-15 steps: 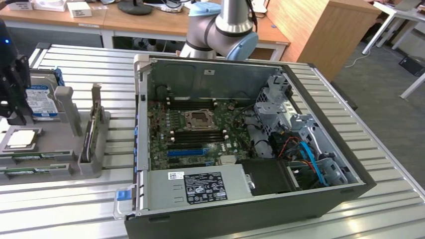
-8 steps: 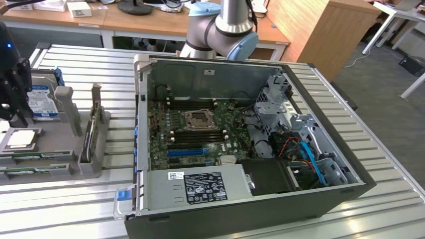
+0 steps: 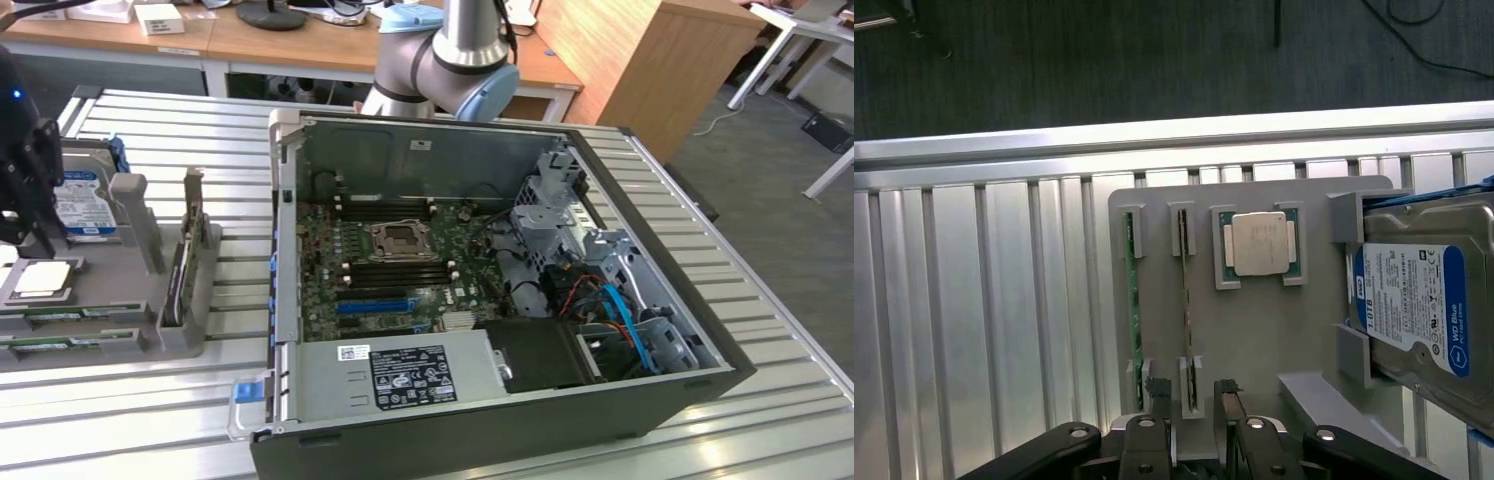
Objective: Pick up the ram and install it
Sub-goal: 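Pick up the ram and move it above insertion slot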
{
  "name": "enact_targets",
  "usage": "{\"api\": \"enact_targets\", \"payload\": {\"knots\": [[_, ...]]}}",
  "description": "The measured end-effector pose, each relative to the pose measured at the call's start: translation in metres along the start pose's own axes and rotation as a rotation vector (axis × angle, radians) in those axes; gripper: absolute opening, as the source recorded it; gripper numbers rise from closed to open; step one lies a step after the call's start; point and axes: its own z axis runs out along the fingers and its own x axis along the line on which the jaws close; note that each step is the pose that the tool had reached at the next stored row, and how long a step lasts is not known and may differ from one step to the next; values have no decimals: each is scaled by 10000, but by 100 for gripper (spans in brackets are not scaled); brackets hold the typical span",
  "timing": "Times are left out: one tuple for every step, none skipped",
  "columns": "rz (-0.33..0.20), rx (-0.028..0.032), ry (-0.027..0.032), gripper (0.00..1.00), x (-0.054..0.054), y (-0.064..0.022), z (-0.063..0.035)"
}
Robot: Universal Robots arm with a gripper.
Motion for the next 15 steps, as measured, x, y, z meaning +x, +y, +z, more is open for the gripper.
{"api": "enact_targets", "payload": {"knots": [[1, 0, 0, 31, 10, 0, 0], [1, 0, 0, 31, 20, -1, 0], [0, 0, 0, 31, 30, -2, 0], [0, 0, 1, 31, 41, -2, 0], [0, 0, 0, 31, 51, -3, 0], [0, 0, 0, 31, 63, -4, 0], [0, 0, 1, 31, 75, -4, 0], [1, 0, 1, 31, 88, -5, -1], [1, 0, 0, 31, 101, -6, 0], [0, 1, 0, 31, 113, -7, 0], [-1, 0, 1, 31, 123, -8, 0], [0, 0, 0, 31, 125, -8, 0], [0, 0, 0, 31, 125, -8, 0], [1, 0, 1, 31, 125, -8, -1], [1, 0, 0, 31, 125, -8, 0]]}}
